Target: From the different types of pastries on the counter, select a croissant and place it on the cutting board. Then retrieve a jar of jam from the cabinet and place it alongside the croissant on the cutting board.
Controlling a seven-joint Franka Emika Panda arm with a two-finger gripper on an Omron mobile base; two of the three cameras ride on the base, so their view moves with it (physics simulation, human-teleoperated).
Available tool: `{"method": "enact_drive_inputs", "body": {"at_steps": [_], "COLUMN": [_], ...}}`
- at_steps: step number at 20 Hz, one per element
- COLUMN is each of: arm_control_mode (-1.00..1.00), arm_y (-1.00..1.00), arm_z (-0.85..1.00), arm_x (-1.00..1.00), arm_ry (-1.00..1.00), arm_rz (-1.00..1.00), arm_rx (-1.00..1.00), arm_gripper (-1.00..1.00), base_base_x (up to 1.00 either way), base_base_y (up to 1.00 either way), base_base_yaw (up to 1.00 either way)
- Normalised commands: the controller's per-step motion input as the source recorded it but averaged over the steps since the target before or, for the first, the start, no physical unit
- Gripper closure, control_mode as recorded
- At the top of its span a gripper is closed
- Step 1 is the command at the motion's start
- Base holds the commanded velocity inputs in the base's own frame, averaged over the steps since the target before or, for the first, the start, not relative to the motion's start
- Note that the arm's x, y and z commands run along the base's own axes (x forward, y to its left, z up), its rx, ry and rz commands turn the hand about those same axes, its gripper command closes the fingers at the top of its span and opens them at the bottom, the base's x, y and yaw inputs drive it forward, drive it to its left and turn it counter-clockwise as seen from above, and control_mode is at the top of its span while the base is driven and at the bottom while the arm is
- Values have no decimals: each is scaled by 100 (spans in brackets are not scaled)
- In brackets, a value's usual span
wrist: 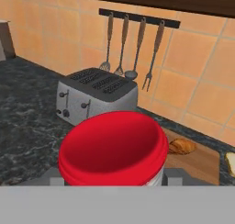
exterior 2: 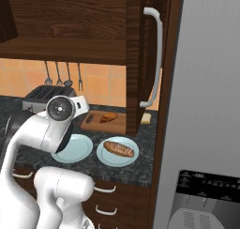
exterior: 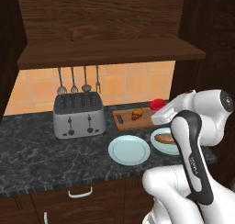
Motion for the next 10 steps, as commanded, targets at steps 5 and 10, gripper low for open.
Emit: {"method": "enact_drive_inputs", "body": {"at_steps": [5,10], "arm_control_mode": [-100,-100], "arm_y": [-17,-31], "arm_z": [-52,-63], "arm_x": [62,54], "arm_ry": [0,0], "arm_rz": [0,0], "arm_rx": [0,0], "arm_gripper": [100,100], "base_base_x": [0,0], "base_base_y": [0,0], "base_base_yaw": [0,0]}}
